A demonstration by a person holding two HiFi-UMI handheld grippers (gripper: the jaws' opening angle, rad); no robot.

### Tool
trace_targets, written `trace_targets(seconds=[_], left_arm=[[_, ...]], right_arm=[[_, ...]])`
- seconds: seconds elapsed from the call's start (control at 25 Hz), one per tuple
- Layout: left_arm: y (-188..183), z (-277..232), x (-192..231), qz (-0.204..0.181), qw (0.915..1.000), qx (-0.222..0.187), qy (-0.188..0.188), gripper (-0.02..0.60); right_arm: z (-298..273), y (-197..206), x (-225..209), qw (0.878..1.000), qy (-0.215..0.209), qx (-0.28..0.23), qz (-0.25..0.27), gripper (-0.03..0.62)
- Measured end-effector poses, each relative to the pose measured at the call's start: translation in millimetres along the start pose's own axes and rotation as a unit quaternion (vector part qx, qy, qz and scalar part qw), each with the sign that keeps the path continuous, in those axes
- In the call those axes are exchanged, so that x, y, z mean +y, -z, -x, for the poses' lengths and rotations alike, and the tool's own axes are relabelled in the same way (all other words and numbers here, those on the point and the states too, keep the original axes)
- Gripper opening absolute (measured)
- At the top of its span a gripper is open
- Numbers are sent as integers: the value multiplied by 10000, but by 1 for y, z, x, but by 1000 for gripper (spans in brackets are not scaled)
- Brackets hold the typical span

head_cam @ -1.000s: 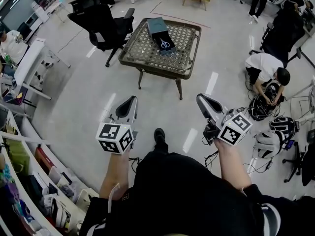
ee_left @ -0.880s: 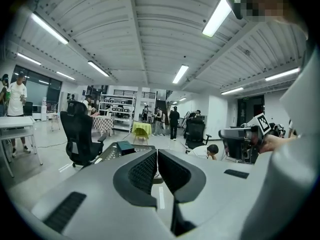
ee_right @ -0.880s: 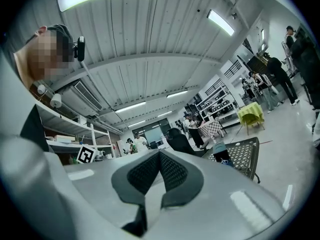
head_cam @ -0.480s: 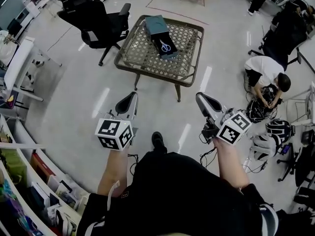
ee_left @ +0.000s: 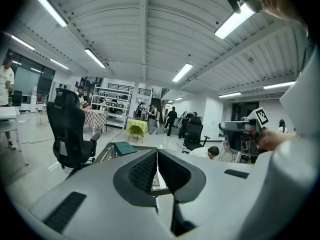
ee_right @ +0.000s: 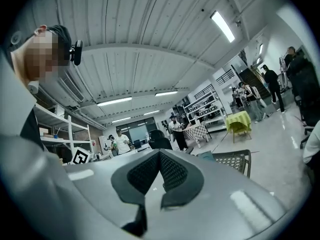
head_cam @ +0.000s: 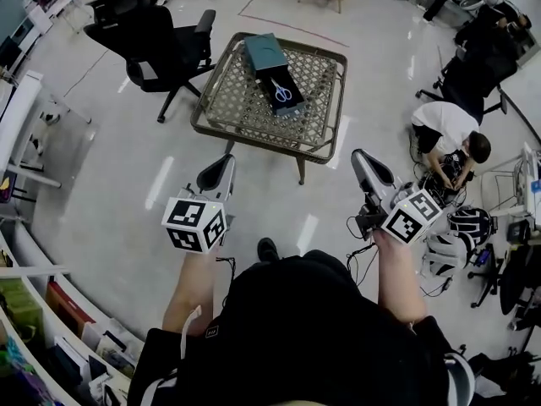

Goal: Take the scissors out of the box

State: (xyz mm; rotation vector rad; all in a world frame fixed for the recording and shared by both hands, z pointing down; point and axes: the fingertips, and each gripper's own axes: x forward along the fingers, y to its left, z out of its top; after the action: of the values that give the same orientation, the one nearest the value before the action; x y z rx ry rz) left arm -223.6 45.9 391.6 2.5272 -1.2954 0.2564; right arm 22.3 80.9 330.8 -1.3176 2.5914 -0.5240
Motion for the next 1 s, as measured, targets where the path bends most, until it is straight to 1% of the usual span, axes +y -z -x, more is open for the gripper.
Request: trace_targets(seconds=[0.28, 0.48, 0.6, 0.76, 1.0], left_arm=[[-5, -14, 12, 83, 9999, -27, 120, 14], [-1, -26, 17, 143, 9998, 32, 137, 14], [-1, -31, 24, 174, 9998, 61, 38, 14], [-4, -43, 33, 158, 9997, 84, -144, 14], [-13, -86, 49, 184, 9986, 227, -436, 14]], right_arm=[[-10, 5, -13, 9996, 237, 143, -67, 11], [-28, 7, -22, 9994, 198, 281, 54, 11], [-43, 8, -31, 9994, 122, 311, 0, 11], [-65, 10, -45, 9990, -83, 428, 15, 10], [-106, 0, -92, 9980, -306, 549, 96, 11]])
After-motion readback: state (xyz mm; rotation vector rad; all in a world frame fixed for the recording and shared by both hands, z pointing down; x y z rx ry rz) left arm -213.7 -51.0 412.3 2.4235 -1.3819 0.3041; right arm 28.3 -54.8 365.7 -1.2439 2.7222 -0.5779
